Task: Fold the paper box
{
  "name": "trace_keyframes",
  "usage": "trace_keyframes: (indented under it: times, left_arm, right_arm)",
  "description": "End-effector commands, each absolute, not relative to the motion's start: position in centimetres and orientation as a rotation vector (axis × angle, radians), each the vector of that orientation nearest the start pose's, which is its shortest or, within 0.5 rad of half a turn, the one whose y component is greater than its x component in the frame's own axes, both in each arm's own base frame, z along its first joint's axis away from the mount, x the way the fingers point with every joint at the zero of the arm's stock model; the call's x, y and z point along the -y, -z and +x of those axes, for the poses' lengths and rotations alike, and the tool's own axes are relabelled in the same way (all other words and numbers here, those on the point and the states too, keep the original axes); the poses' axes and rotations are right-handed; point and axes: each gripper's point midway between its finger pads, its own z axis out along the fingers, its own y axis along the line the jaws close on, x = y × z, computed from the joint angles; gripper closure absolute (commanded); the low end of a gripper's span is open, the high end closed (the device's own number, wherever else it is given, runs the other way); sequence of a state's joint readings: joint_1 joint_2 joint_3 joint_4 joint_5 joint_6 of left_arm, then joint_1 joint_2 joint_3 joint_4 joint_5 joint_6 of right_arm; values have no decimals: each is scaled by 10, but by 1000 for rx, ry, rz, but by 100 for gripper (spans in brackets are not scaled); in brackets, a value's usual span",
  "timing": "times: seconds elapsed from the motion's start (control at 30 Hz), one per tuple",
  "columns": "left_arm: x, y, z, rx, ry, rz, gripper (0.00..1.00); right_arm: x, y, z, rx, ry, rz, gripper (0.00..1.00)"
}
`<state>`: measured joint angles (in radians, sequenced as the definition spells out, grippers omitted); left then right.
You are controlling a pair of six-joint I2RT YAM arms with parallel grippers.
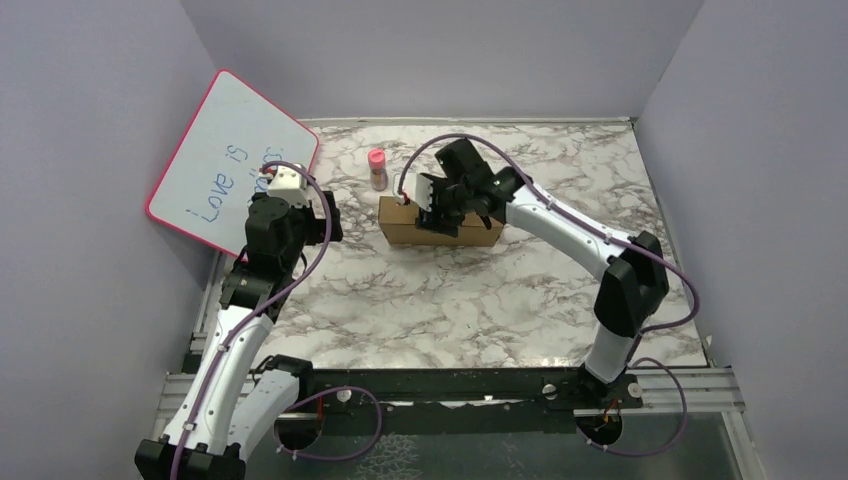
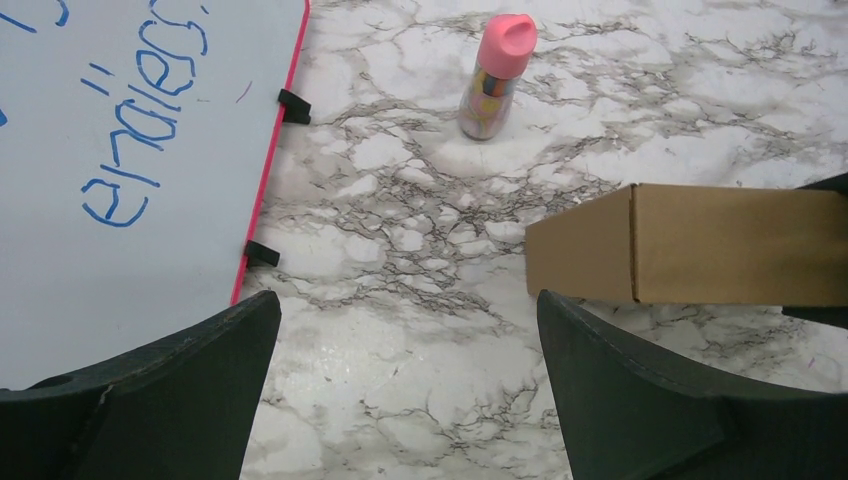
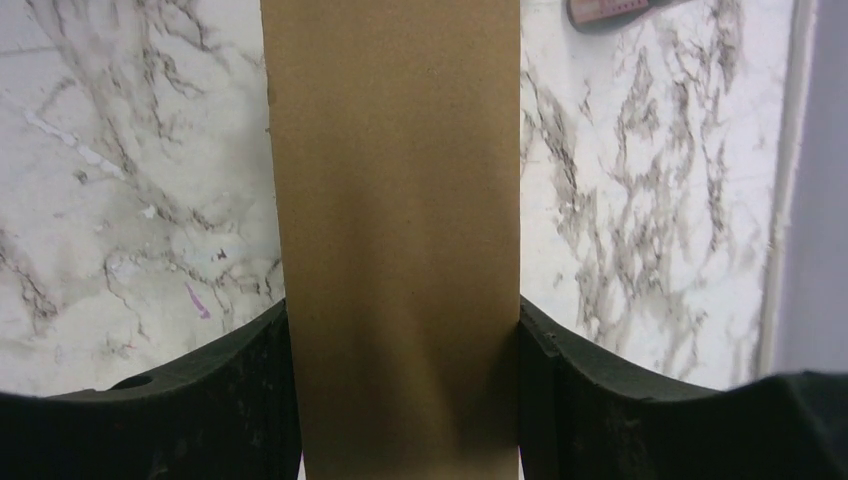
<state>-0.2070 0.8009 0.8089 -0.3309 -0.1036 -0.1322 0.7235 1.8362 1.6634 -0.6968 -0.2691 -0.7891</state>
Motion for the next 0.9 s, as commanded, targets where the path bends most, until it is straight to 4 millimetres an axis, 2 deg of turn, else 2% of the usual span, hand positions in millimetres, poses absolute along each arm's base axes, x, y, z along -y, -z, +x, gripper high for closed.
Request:
trace_keyframes:
  times: [0.0,0.17,0.37,0.57,0.7,0.8,0.87]
  left_arm:
    - [45,-252,299,-1865,94,-13,1]
    - [47,-251,298,-1866,96,-11,1]
    - [44,-252,298,-1857,85,-24,1]
    - [41,-253,297,-1847,65,-40,1]
    - [41,-254,296,-1840,64,-39,1]
    - [39,-254,295,-1838,57,-42,1]
    - [39,-254,295,-1838,53,-42,1]
  right_arm:
    - [-306,-199,365,-1565,95,-1644,57]
    - [-300,-198,360,-1395,237,-1567,60]
    - [-307,-193,360,-1149,417,-1448,61]
    - [-300,-165,365,-1010,610,-1331,59]
    - [-297,-142,367,-976,652,-1287,59]
    - [-297,-128,369,-970,688,-1294,51]
    - [-298,-117,369,-989,692,-1332,36]
